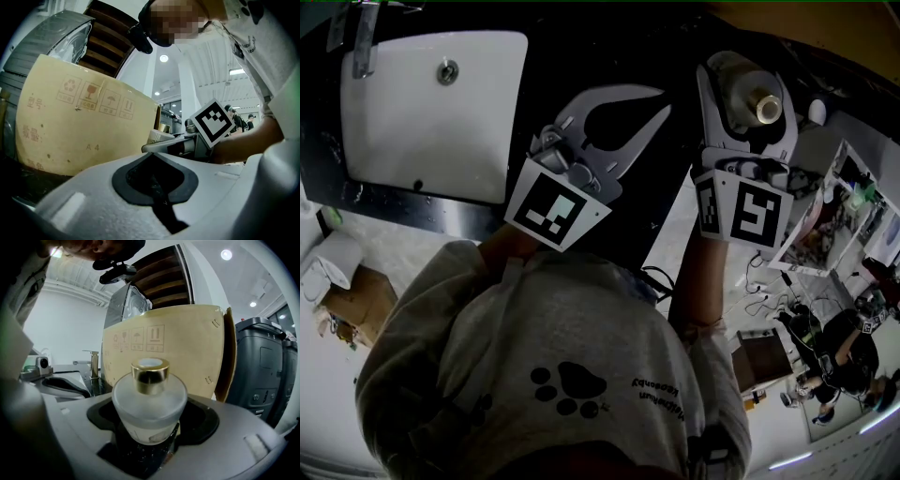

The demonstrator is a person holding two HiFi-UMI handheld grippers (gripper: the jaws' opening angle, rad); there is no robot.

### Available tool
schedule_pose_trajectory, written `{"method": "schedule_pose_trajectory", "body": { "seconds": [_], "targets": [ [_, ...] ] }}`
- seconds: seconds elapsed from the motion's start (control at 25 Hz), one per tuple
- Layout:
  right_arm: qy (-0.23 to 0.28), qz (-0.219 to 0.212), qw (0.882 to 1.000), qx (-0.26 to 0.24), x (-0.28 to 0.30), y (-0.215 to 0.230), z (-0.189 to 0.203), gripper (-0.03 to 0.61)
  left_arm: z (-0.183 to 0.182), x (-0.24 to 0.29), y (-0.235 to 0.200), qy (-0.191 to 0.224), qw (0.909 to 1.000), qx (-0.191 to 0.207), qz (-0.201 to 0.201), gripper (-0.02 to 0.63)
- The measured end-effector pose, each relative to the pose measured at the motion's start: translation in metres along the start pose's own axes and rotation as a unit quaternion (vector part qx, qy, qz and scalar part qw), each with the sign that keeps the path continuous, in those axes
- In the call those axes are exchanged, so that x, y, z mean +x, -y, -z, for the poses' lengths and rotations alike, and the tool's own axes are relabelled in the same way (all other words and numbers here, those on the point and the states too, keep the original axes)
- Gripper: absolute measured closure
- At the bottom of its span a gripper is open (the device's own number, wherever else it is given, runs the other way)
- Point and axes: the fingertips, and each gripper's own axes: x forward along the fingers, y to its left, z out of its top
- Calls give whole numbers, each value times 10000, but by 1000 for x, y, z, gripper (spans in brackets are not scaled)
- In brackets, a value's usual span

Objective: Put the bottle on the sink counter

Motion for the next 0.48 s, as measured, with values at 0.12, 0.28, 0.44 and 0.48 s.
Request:
{"method": "schedule_pose_trajectory", "body": {
  "seconds": [0.12,0.28,0.44,0.48],
  "targets": [
    [-5,-33,10000,-10,7,2,4,244,5,4,-4,17,10000,-8,-45,612],
    [-23,-80,10000,-37,16,4,10,244,15,7,-10,-57,9999,-36,-132,612],
    [-46,-134,9999,-74,25,6,16,244,20,10,-13,-84,9997,-92,-194,612],
    [-65,-144,9998,-90,28,7,18,244,21,11,-13,-95,9997,-95,-206,612]
  ]
}}
